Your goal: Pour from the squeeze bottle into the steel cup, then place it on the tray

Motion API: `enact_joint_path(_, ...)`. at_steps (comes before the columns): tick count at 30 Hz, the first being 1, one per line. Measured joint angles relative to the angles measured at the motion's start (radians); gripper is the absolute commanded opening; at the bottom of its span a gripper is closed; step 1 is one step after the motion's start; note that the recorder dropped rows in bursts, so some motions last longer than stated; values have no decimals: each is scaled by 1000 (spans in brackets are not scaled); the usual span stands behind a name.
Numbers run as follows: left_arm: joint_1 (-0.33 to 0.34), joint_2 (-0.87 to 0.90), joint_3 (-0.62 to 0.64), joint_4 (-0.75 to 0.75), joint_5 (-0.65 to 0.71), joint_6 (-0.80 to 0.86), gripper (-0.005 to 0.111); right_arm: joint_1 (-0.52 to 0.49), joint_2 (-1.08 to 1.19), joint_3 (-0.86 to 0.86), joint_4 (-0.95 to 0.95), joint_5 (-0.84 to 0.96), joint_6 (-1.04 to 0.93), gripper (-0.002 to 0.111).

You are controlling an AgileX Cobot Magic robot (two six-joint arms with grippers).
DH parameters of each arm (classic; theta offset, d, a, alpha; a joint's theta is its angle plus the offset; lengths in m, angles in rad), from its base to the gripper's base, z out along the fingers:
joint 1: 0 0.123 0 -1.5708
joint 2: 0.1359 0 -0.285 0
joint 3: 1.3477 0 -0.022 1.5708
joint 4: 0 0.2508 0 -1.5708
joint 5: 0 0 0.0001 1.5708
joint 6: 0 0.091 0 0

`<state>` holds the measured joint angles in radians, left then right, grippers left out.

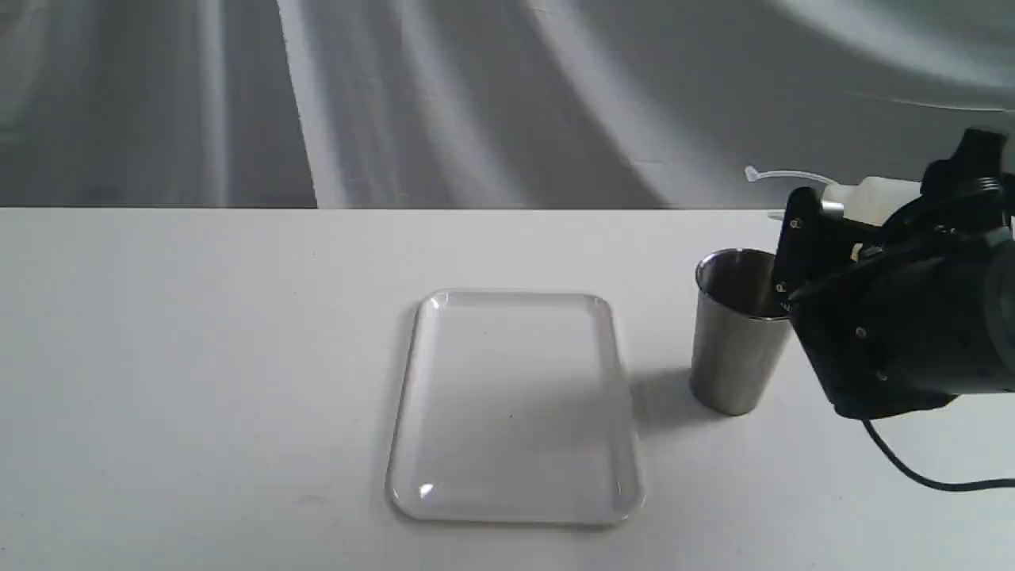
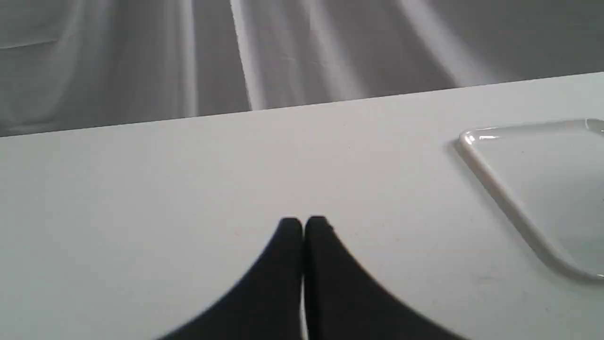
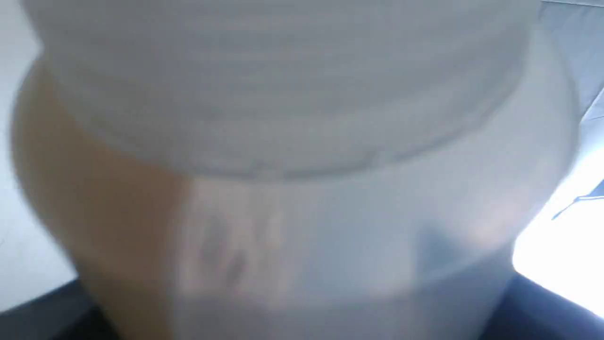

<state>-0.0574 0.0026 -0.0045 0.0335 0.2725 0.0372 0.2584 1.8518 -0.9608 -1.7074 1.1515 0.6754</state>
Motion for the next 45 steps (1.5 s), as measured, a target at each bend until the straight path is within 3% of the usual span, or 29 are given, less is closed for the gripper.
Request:
enact_joint_path(9, 0, 0, 0, 0, 0, 0, 0, 0, -5, 0, 6, -19, 110, 7)
enact_joint_path(26, 0, 0, 0, 0, 0, 0, 0, 0, -309, 0, 68, -66, 600, 7)
enact_joint_path(45, 0, 0, 0, 0, 0, 0, 0, 0, -601, 0, 149, -94, 662, 7)
